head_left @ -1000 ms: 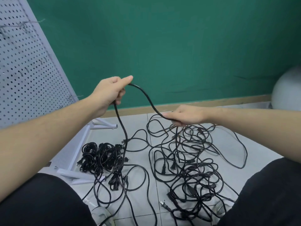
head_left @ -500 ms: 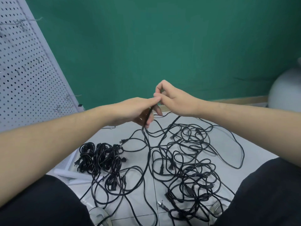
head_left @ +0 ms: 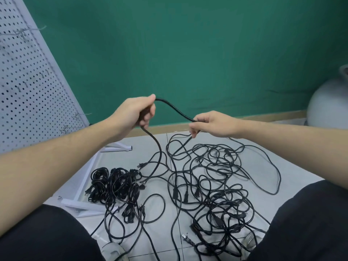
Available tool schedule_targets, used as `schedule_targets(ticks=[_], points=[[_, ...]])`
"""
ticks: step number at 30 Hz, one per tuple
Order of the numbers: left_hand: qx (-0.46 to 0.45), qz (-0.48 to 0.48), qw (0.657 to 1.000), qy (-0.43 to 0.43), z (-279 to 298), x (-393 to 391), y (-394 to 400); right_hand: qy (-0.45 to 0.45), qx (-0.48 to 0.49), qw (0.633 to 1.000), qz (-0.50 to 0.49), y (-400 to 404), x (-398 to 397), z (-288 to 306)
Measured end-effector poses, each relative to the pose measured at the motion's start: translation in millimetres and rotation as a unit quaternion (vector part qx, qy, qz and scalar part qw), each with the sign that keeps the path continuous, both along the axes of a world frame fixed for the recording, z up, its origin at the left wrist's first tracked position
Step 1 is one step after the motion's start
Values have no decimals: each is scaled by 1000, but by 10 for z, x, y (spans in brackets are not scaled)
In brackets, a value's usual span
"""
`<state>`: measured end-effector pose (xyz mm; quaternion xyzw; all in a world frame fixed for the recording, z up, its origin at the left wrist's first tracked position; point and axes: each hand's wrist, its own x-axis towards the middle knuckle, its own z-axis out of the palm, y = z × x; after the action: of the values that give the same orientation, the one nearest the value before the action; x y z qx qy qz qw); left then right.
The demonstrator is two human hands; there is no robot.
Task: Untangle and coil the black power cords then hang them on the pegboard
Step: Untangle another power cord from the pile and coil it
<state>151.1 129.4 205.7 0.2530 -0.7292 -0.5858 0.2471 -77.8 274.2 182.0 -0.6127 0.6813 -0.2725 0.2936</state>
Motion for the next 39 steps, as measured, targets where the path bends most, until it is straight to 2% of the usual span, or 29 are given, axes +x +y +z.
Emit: schedule_targets(ticks=[5,9,15,19,22,25,28,30,32,35,39], points=[[-99,-35,979,-177,-255,185,-81,31,-18,999,8,24,53,61],[-113,-69,973,-187,-294,59,65,55,-18,997,47,-20,192,93],[-113,-131,960,-222,-210,-203,271,61,-21,996,54,-50,242,101],[-81,-141,973,-164,-124,-218,309,10,23,999,46,-2,166,96],[-16,-113,991,-70,-43,-224,325,34,68,994,82,34,124,-6],[1,-66,998,-11,1,-222,315,19,102,992,74,21,98,-98],[47,-2,998,49,14,-203,269,60,116,988,80,-25,28,-172],[60,32,996,57,42,-176,201,90,135,983,88,-22,-33,-239],[58,35,997,26,29,-119,111,93,152,981,77,6,-77,-273],[42,-18,996,-74,-62,30,-16,116,146,981,57,18,-167,-286],[61,-138,959,-238,-139,210,-143,108,108,988,12,44,-232,-232]])
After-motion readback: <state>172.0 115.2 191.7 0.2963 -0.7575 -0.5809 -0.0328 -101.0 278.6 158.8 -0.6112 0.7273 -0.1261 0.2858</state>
